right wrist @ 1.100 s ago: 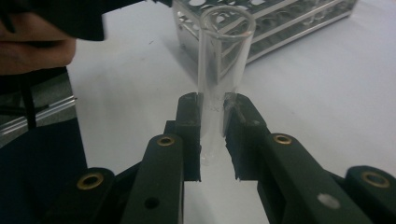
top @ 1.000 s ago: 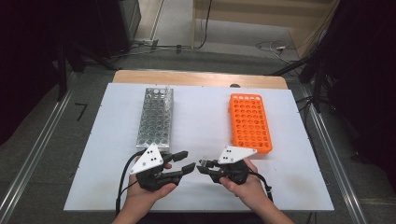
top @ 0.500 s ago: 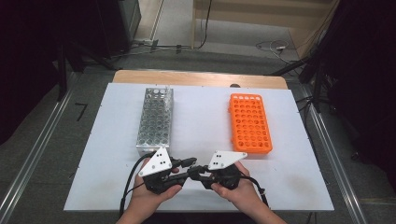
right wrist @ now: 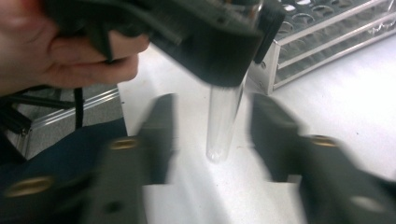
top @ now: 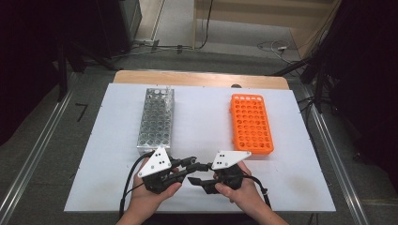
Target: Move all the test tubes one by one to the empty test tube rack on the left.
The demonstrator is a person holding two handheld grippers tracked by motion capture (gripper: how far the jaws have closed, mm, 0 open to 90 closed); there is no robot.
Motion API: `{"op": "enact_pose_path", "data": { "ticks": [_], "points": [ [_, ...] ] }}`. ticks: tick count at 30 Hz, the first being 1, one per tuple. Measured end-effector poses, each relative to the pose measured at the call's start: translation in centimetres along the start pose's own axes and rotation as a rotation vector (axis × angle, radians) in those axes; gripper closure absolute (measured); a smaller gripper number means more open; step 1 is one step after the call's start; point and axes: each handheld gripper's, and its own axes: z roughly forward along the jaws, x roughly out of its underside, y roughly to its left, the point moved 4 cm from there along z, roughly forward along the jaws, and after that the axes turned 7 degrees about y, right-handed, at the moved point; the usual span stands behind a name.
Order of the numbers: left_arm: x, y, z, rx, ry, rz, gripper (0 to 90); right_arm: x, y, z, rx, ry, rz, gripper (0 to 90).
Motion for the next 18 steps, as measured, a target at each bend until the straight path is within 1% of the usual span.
{"op": "enact_pose_path", "data": {
  "ticks": [2,3,6,7,9,12,15,17,18],
  "points": [
    [-0.1,0.3,-0.1,-0.01,0.001,-0.001,76.8,0.1,0.0,-0.4,0.003,-0.01,-0.008,22.3],
    [-0.2,0.4,-0.2,-0.017,0.005,0.002,76.8,0.2,-0.1,-0.7,0.001,-0.019,-0.005,15.7],
    [-0.5,1.0,-0.3,-0.026,0.0,-0.005,76.8,0.4,-0.5,-1.5,-0.007,-0.044,0.004,2.4],
    [-0.6,1.2,-0.3,-0.034,0.002,-0.006,76.8,0.6,-0.8,-1.8,-0.002,-0.051,0.008,0.0],
    [-0.9,1.6,-0.5,-0.043,0.004,-0.008,76.8,1.0,-1.3,-2.5,0.008,-0.066,0.018,0.0],
    [-1.5,2.4,-0.7,-0.061,-0.001,-0.017,76.8,1.7,-2.1,-3.7,0.048,-0.084,0.032,0.0],
    [-2.2,3.4,-1.1,-0.081,-0.013,-0.031,76.8,2.6,-3.0,-4.8,0.085,-0.1,0.062,0.0],
    [-2.7,4.2,-1.3,-0.102,-0.022,-0.038,76.8,3.2,-3.5,-5.5,0.106,-0.105,0.078,0.0],
    [-2.9,4.5,-1.4,-0.112,-0.026,-0.042,76.8,3.5,-3.7,-5.9,0.119,-0.109,0.079,0.0]
  ]
}}
